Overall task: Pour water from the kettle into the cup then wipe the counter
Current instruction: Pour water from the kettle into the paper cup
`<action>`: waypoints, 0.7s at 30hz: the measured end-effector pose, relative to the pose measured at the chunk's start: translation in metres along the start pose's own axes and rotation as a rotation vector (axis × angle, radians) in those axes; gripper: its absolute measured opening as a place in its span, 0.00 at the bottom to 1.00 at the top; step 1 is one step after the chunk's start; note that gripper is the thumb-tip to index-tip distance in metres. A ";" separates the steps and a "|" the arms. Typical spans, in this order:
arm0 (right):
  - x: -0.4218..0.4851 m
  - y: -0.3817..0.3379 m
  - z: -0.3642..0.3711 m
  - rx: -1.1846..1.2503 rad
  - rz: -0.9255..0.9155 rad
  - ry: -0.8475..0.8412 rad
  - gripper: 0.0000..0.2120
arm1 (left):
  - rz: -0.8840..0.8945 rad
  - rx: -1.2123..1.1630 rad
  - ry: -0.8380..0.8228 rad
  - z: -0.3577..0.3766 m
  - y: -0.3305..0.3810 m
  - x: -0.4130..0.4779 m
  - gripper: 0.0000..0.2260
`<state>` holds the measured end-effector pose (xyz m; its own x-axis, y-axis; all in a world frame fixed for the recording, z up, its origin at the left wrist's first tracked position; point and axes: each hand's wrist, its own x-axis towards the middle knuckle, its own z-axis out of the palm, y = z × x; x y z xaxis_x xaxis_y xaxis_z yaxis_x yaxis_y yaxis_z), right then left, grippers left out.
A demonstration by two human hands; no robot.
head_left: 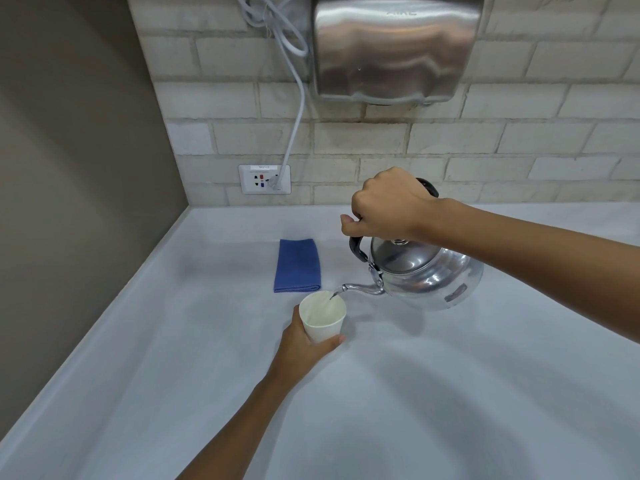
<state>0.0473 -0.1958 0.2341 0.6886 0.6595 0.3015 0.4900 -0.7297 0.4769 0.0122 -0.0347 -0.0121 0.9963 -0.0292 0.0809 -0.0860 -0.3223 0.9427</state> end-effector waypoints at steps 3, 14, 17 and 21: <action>0.000 0.000 -0.001 0.001 0.001 -0.003 0.27 | 0.001 0.001 -0.004 0.000 0.000 0.000 0.37; -0.001 -0.001 -0.001 -0.016 0.000 -0.018 0.27 | 0.000 0.015 0.001 0.000 -0.001 0.001 0.37; -0.001 -0.002 -0.001 -0.023 0.001 -0.025 0.27 | -0.007 0.009 0.002 0.000 0.000 0.000 0.36; 0.000 -0.002 -0.002 -0.036 -0.001 -0.029 0.27 | -0.002 -0.007 -0.003 -0.001 0.000 -0.001 0.35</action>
<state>0.0446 -0.1939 0.2348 0.7036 0.6542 0.2775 0.4713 -0.7219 0.5067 0.0117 -0.0342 -0.0117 0.9965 -0.0313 0.0780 -0.0838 -0.3162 0.9450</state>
